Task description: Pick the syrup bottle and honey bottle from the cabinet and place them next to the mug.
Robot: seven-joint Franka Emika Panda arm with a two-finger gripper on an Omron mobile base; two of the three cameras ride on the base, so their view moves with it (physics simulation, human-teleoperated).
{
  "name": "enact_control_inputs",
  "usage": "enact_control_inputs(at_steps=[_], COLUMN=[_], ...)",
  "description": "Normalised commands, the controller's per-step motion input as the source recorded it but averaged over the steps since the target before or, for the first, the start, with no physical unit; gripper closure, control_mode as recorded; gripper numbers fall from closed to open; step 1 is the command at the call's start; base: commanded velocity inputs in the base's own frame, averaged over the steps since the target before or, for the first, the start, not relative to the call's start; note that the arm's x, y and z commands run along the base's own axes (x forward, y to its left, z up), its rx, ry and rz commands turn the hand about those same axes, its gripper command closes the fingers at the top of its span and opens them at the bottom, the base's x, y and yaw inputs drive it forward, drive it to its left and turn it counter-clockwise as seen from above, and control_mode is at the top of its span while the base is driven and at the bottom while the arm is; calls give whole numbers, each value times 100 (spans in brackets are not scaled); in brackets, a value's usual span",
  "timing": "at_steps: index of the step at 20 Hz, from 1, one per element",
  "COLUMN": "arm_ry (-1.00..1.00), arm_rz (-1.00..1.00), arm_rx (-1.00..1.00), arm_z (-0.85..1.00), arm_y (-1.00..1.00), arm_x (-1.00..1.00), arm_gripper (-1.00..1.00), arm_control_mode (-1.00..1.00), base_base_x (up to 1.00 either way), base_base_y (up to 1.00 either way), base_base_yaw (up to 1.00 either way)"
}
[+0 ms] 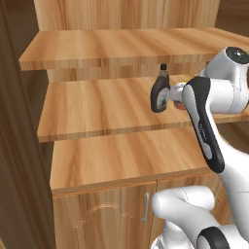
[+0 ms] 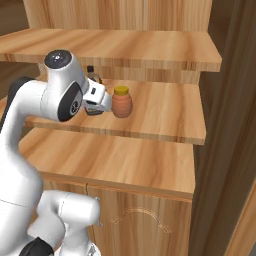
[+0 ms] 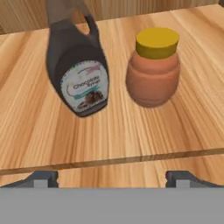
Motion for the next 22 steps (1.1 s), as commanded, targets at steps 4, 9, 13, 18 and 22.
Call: enact_control_inputs(at_steps=[4, 9, 13, 18, 22], arm_ry=[-19, -26, -1, 5, 6], arm_rz=[0, 0, 0, 0, 0], arm_rx=[4, 0, -6, -16, -16], arm_z=[79, 34, -2, -16, -9], arm_y=[-70, -17, 15, 27, 14], arm_x=[28, 29, 3, 2, 1], arm_gripper=[-100, -100, -100, -100, -100], arm_control_mode=[-100, -100, -100, -100, -100], base_base_x=[0, 0, 0, 0, 0], base_base_y=[0, 0, 0, 0, 0], base_base_yaw=[0, 0, 0, 0, 0])
